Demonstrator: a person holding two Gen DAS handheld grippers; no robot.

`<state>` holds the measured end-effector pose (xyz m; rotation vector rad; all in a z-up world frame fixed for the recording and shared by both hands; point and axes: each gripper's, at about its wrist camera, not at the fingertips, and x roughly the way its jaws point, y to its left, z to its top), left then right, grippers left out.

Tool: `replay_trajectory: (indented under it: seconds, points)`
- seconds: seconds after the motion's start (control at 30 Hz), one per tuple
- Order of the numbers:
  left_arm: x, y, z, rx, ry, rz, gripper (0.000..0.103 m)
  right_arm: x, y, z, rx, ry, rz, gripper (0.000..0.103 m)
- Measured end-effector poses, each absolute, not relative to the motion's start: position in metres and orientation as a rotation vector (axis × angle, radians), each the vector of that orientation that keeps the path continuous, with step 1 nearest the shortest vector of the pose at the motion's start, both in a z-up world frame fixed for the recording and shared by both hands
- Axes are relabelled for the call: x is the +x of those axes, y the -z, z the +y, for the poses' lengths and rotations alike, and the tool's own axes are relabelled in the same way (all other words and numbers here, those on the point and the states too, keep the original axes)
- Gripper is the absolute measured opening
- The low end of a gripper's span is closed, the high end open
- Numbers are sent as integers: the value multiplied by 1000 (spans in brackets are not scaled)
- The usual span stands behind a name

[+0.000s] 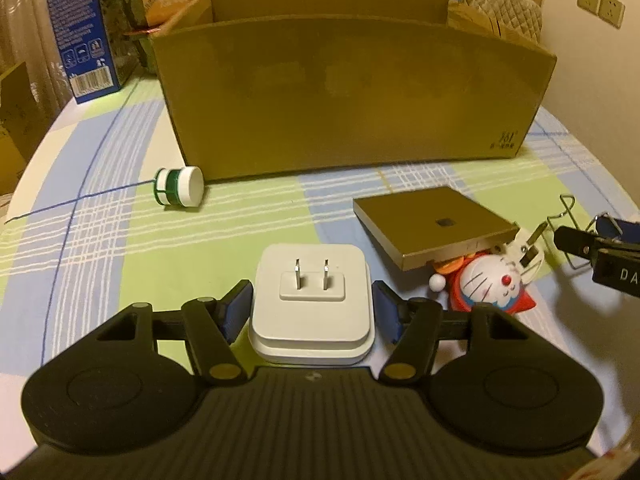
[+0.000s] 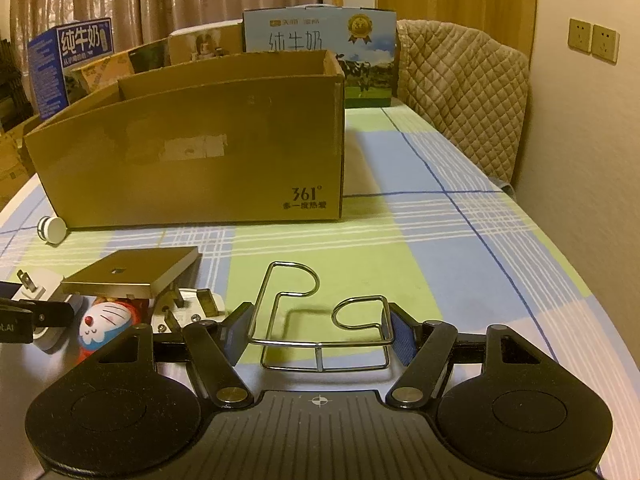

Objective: Organize rigid objects
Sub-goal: 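Grasp the white square plug with the left gripper while the right gripper grasps the wire holder, then carry the square plug with the left gripper while the right gripper carries the wire holder into the box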

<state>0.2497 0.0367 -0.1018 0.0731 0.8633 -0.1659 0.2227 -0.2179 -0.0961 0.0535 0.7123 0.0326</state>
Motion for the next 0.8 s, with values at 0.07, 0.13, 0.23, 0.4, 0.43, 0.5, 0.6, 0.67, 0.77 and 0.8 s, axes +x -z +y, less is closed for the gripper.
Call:
replay_trajectory:
  seconds: [0.07, 0.13, 0.23, 0.4, 0.43, 0.5, 0.6, 0.67, 0.77, 0.8]
  points:
    - [247, 98, 38, 61, 156, 851, 60, 222, 93, -219, 56, -35, 705, 66]
    - [244, 94, 39, 48, 151, 840, 60, 220, 92, -219, 58, -38, 699, 66]
    - [237, 87, 40, 20, 157, 826, 60, 215, 88, -220, 54, -47, 690, 66]
    - [225, 74, 36, 11, 146, 803, 60, 206, 78, -222, 48, -58, 666, 66]
    - [224, 71, 34, 16, 143, 803, 60, 204, 75, -222, 46, -62, 660, 66]
    - [220, 65, 29, 15, 140, 790, 60, 199, 69, -222, 44, -68, 647, 66]
    - [213, 53, 22, 4, 152, 764, 60, 189, 60, -223, 35, -77, 632, 66]
    - [207, 45, 17, -1, 167, 748, 60, 183, 56, -224, 31, -80, 625, 66]
    - [198, 35, 11, 8, 178, 730, 60, 173, 47, -225, 25, -88, 611, 66]
    - [194, 32, 10, 6, 179, 728, 60, 170, 45, -226, 23, -91, 607, 66]
